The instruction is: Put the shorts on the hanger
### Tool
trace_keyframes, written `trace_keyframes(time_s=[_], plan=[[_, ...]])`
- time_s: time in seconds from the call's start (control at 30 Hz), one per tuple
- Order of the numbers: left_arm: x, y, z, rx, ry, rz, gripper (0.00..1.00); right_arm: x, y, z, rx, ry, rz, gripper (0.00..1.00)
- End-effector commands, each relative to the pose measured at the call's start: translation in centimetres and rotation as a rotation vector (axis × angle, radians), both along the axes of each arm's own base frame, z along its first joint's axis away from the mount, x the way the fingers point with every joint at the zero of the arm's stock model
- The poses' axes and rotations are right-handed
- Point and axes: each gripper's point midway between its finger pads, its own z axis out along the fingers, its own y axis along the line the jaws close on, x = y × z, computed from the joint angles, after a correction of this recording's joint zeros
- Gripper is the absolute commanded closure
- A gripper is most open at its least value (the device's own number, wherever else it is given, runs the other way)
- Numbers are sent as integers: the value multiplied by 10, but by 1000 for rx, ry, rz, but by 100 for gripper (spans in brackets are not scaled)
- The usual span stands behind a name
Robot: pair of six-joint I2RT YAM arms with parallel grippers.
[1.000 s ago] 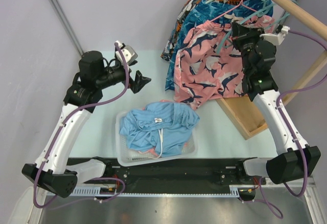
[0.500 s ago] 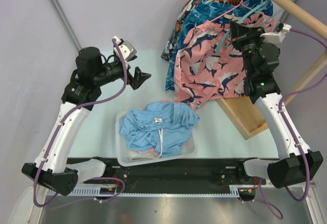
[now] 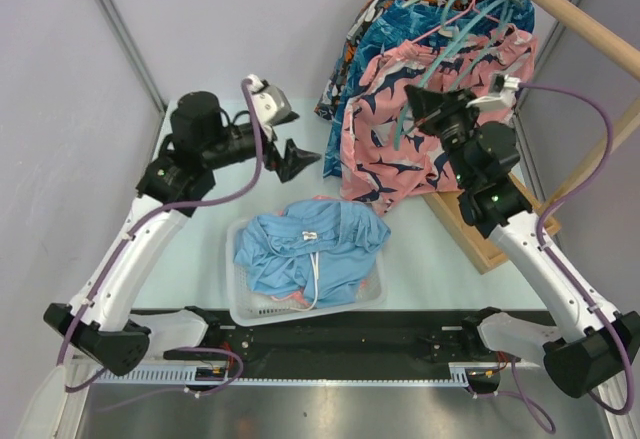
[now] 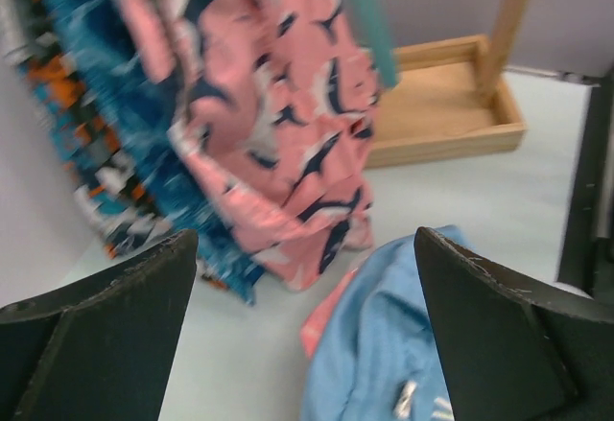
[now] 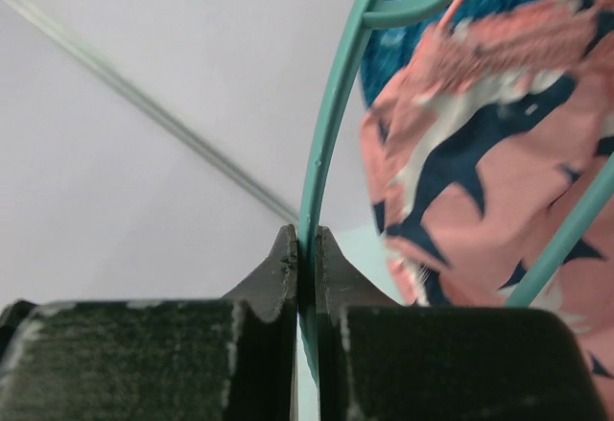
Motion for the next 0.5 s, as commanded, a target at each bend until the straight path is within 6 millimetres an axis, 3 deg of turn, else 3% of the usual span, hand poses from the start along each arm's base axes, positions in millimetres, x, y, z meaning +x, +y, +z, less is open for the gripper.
trace_keyframes(time_s=[0.0,0.03,0.23,0.47], plan=[[-27,-36,31,-130,-92,-81,3,-22,12,18,-28,-93,2,100],[-32,-49,26,-139,-74,-104,3,-24,18,19,-29,-105,11,100],[-11,-80,43,-240,-36,-10,10,-39,43,22,-18,-119,74,100],[-4,-105,34,-249,15,-7,13,-53,65,26,-3,-127,121,100]])
